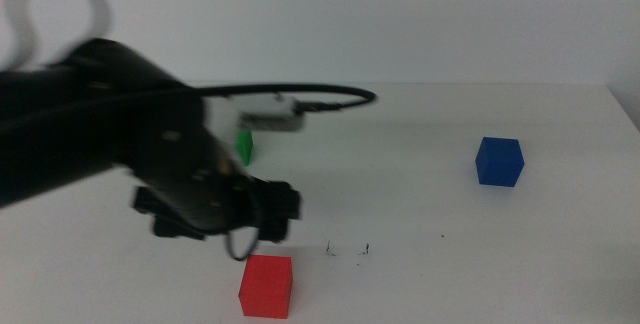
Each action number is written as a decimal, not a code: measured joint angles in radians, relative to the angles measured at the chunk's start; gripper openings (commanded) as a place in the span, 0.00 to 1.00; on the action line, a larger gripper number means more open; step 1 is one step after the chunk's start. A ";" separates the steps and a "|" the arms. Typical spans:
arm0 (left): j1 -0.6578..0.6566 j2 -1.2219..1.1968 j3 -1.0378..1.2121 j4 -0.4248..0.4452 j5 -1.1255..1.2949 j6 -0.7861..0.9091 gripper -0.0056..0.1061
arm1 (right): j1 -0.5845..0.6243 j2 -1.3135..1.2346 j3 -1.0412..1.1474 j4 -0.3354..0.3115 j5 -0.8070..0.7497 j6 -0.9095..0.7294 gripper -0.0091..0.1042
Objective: Stack red cubes first, then green, then blue cubes in a specific spot.
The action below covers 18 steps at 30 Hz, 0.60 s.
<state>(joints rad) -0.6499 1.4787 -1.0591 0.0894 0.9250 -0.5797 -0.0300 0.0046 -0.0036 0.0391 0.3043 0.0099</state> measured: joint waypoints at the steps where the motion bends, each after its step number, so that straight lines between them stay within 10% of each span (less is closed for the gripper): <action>1: -0.009 0.024 -0.007 0.000 -0.007 -0.011 0.89 | 0.000 0.000 0.000 0.000 0.000 0.000 0.86; 18: -0.026 0.304 -0.023 -0.007 -0.115 -0.028 0.79 | 0.000 0.000 0.000 0.000 0.000 0.000 0.86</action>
<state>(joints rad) -0.6763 1.7826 -1.0817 0.0829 0.8097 -0.6073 -0.0300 0.0046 -0.0036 0.0391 0.3043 0.0099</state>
